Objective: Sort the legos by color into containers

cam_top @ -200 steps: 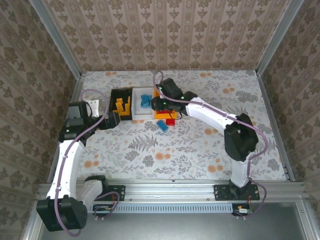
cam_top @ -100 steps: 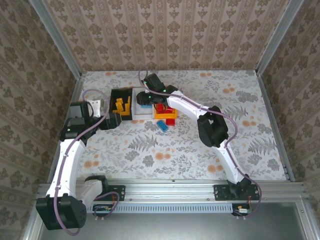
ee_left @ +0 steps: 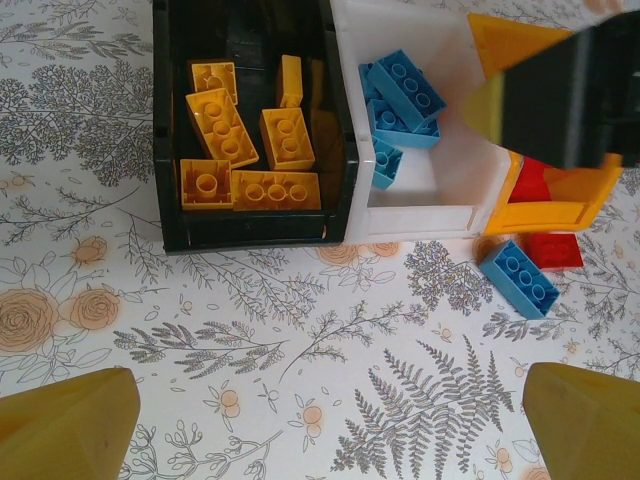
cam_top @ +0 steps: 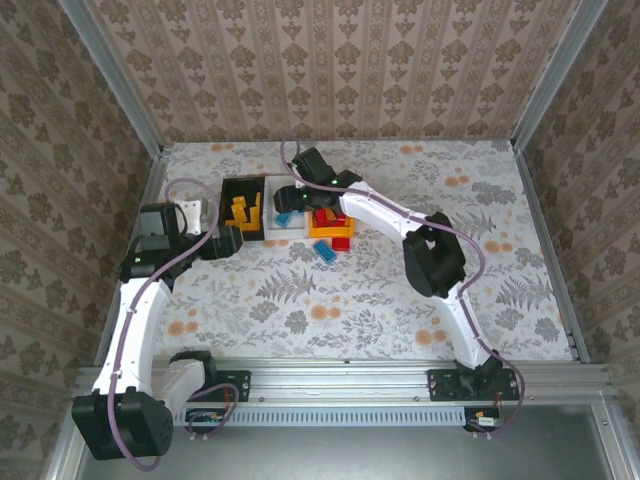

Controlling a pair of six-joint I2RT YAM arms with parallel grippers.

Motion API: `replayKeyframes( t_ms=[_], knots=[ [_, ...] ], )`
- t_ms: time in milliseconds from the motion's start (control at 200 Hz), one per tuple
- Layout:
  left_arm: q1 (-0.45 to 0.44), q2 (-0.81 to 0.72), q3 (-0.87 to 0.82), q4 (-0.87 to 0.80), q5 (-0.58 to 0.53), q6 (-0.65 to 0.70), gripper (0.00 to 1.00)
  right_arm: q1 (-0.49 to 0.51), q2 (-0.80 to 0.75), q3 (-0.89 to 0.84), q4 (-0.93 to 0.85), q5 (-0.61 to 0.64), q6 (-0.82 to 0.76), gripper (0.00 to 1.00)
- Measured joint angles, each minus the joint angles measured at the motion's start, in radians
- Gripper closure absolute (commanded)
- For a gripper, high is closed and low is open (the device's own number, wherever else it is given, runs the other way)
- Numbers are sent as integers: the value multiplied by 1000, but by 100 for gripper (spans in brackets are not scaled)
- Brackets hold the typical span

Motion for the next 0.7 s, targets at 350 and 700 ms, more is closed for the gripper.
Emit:
replayKeyframes(
  t_ms=[350, 700],
  knots=[
    [0, 0, 0, 0, 5, 3, 0, 0, -489, -475, 24, 106, -32, 29],
    [-27, -3, -23, 34, 79, 22, 0, 0, -734, -794, 18, 183, -24, 20]
  ],
)
